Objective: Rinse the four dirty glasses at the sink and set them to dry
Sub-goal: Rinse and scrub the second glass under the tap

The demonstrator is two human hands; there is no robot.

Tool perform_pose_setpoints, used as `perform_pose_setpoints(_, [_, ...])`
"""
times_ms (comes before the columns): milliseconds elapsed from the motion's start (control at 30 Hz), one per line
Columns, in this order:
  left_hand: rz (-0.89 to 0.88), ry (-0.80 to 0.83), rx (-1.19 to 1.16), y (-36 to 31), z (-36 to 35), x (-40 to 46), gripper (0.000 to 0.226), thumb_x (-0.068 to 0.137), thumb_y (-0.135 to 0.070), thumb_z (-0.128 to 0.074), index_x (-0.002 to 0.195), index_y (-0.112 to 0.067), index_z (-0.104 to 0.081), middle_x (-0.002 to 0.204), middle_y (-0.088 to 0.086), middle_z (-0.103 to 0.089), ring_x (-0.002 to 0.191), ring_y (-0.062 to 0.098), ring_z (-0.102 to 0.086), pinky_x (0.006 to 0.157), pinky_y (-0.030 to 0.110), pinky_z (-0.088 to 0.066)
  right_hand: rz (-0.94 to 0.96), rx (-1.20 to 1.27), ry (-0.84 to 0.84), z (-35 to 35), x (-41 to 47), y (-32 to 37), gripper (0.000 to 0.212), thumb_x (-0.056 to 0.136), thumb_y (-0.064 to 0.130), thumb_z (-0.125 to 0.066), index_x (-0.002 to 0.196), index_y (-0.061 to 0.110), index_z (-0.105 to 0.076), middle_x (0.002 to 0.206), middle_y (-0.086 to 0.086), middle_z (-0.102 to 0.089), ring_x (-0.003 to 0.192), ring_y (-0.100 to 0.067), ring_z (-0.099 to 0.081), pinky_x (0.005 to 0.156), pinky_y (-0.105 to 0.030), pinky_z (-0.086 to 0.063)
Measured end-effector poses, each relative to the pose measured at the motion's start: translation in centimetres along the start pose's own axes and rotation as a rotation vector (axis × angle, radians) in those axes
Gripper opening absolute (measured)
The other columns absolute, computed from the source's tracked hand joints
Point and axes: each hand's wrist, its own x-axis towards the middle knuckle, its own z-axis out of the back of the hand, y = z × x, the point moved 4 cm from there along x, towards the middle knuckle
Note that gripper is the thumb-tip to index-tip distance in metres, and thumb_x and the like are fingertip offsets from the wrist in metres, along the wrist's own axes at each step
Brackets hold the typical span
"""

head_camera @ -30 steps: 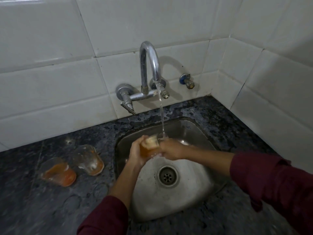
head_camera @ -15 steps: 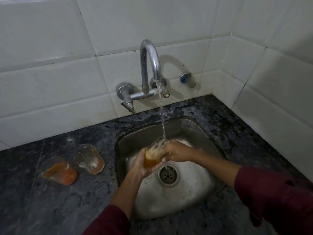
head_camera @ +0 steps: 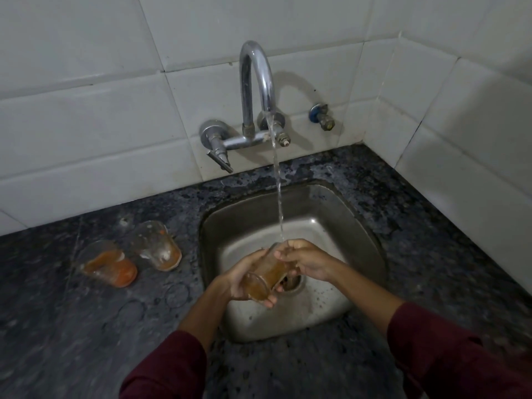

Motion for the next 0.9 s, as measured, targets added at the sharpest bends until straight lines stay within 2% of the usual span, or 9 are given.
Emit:
perform_pose_setpoints(233, [-0.019,-0.046,-0.010,0.2,-0.5,-0.6,0.063,0.086,-0.059,-0.040,0.096,-0.005,-0.070,0.077,0.019,-0.065,0.057,0.031,-0.064,0.053,0.034,-0.056,0.077,-0.115,-0.184,-0.2,-0.8,-0.4,0.006,0.082,0.016,-0.069,0.086,0.015,-0.066,0.085,-0.003,-0.067,0.073,-0.014,-0.058,0.054,-0.022,-0.042])
perform_pose_setpoints(300, [-0.068,-0.101,-0.021,-0.2,-0.8,-1.1,0.052,0.088,-0.052,-0.045,0.093,-0.006,-0.069,0.078,0.017,-0.068,0.061,0.029,-0.066,0.058,0.036,-0.055,0.107,-0.172,-0.240,0.2,-1.0,0.1,0.004,0.085,0.020,-0.067,0.082,0.019,-0.069,0.079,0.000,-0.066,0.071,-0.011,-0.058,0.055,-0.023,-0.043])
perform_pose_setpoints(400, [-0.190,-0.193,0.087,-1.1,-0.6,-1.4,0.027,0.091,-0.036,-0.055,0.097,-0.013,-0.068,0.083,0.010,-0.070,0.070,0.025,-0.068,0.061,0.038,-0.057,0.192,-0.250,-0.306,0.8,-1.4,1.8,0.020,0.093,0.019,-0.056,0.079,0.023,-0.069,0.073,0.003,-0.067,0.068,-0.005,-0.060,0.054,-0.019,-0.044])
perform_pose_setpoints(500, [-0.334,-0.256,0.139,-2.5,-1.2,-1.2,0.012,0.078,-0.027,-0.070,0.078,-0.016,-0.075,0.068,0.004,-0.069,0.056,0.014,-0.065,0.053,0.029,-0.054,0.301,-0.386,-0.360,0.9,-1.8,4.3,0.026,0.091,0.015,-0.057,0.072,0.026,-0.070,0.065,0.010,-0.068,0.062,0.000,-0.062,0.053,-0.016,-0.043])
perform_pose_setpoints(567, [-0.459,-0.314,0.166,-3.7,-1.6,-1.0,0.020,0.069,-0.026,-0.080,0.084,-0.016,-0.074,0.072,0.004,-0.067,0.057,0.012,-0.064,0.052,0.027,-0.053,0.375,-0.473,-0.405,0.6,-2.1,6.2,0.022,0.090,0.012,-0.058,0.075,0.017,-0.074,0.060,0.014,-0.066,0.057,0.005,-0.060,0.053,-0.009,-0.042])
perform_pose_setpoints(633, [-0.579,-0.373,0.273,-4.8,-1.9,-0.8,0.040,0.064,-0.028,-0.083,0.100,-0.017,-0.066,0.085,0.003,-0.066,0.070,0.012,-0.065,0.059,0.027,-0.054,0.439,-0.596,-0.484,0.4,-2.4,8.1,0.017,0.088,0.013,-0.060,0.083,0.007,-0.076,0.067,0.005,-0.070,0.059,0.006,-0.061,0.055,-0.008,-0.044])
perform_pose_setpoints(733, [-0.761,-0.563,0.412,-5.8,-3.2,-1.2,0.046,0.071,-0.024,-0.082,0.108,-0.017,-0.056,0.093,-0.003,-0.065,0.080,0.009,-0.062,0.064,0.016,-0.049,0.502,-0.772,-0.554,-0.6,-2.6,10.0,0.017,0.087,0.014,-0.060,0.083,0.008,-0.076,0.080,-0.007,-0.075,0.071,-0.015,-0.068,0.067,-0.027,-0.056])
perform_pose_setpoints(833, [-0.945,-0.806,0.523,-5.9,-4.1,-2.0,0.047,0.068,-0.031,-0.077,0.105,-0.019,-0.051,0.094,-0.003,-0.063,0.083,0.012,-0.061,0.064,0.016,-0.046,0.539,-0.827,-0.563,-1.3,-2.4,11.0,0.017,0.087,0.017,-0.060,0.082,0.010,-0.075,0.081,-0.009,-0.075,0.077,-0.021,-0.068,0.075,-0.036,-0.056])
perform_pose_setpoints(900, [-0.986,-0.788,0.534,-6.0,-4.0,-2.0,0.053,0.067,-0.038,-0.077,0.109,-0.020,-0.050,0.102,-0.001,-0.064,0.091,0.012,-0.063,0.068,0.013,-0.047,0.565,-0.780,-0.520,-1.0,-2.4,11.4,0.015,0.087,0.012,-0.061,0.084,0.008,-0.075,0.081,-0.012,-0.075,0.074,-0.022,-0.069,0.071,-0.038,-0.057])
